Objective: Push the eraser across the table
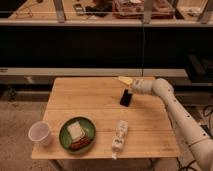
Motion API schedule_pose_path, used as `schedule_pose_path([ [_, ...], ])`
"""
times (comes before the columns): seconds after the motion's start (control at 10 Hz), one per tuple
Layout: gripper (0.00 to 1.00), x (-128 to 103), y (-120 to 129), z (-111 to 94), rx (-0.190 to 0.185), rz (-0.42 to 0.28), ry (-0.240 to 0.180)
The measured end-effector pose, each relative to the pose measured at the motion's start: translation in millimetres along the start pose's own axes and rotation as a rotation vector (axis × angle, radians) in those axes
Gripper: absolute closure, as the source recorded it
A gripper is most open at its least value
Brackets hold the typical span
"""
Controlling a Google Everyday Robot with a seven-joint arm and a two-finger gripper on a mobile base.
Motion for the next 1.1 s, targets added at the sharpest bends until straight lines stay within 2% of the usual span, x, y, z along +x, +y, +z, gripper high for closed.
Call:
schedule_pose_path([
  [0.3, 0.20, 1.2, 1.8, 0.4, -0.006, 0.002, 0.004],
  [0.4, 0.20, 6.0, 5.1, -0.3, -0.029, -0.001, 0.018],
  [0.7, 0.23, 39.8, 6.2, -12.4, -0.193, -0.077, 0.109],
  [0.8, 0.31, 55.4, -0.2, -24.8, -0.269, -0.117, 0.157],
  [1.0, 0.54, 77.7, -19.1, -64.5, -0.447, -0.167, 0.254],
  [1.1, 0.60, 82.1, -27.2, -82.8, -0.509, -0.167, 0.291],
])
